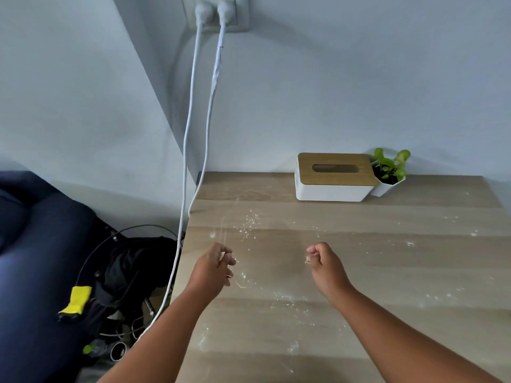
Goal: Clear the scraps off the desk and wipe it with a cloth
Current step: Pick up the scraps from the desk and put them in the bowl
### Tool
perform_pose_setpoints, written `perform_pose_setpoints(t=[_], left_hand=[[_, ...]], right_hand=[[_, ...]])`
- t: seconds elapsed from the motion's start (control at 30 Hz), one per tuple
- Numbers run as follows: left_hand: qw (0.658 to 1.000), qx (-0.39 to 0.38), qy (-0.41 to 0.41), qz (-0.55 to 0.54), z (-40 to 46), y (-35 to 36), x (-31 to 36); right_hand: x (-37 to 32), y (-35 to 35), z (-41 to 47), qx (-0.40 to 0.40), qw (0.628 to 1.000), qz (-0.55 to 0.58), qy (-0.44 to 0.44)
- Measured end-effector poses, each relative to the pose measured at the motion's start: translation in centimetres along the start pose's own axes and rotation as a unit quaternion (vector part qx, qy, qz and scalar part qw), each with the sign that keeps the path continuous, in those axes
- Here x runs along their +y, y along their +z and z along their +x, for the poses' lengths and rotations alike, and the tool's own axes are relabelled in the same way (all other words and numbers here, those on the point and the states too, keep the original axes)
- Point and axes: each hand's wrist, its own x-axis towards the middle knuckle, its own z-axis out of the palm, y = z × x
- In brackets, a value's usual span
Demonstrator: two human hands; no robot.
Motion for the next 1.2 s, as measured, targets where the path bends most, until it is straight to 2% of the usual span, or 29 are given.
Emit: perform_pose_setpoints(t=[0.17, 0.27, 0.37, 0.5, 0.67, 0.83, 1.0, 1.2], left_hand=[[1.000, 0.004, -0.012, -0.029, -1.0, -0.1, 0.0], [1.000, 0.002, -0.015, -0.007, -1.4, 0.1, -0.4], [1.000, -0.003, -0.025, 0.011, -1.5, 0.6, -0.5], [0.994, 0.009, 0.040, 0.103, -1.7, 1.6, -0.3], [0.996, -0.057, 0.029, 0.070, -2.3, 3.4, 0.2], [0.996, -0.083, 0.011, 0.036, -2.6, 4.9, 0.4], [0.997, -0.080, -0.002, -0.014, -2.8, 5.2, 0.8], [0.998, -0.066, -0.009, 0.001, -2.7, 7.5, 1.6]], right_hand=[[0.0, -0.8, -1.1, 0.002, 0.986, 0.152, 0.070], [0.1, -1.1, -2.0, 0.005, 0.977, 0.196, 0.088], [0.3, -1.4, -2.9, 0.008, 0.977, 0.194, 0.085], [1.0, -1.4, -3.8, 0.022, 0.985, 0.150, 0.088], [2.2, -1.9, -5.0, 0.011, 0.987, 0.136, 0.082], [2.8, -2.8, -6.6, -0.008, 0.987, 0.133, 0.088], [3.5, -3.4, -7.2, 0.011, 0.979, 0.183, 0.095], [4.5, -4.6, -7.7, 0.036, 0.978, 0.171, 0.113]])
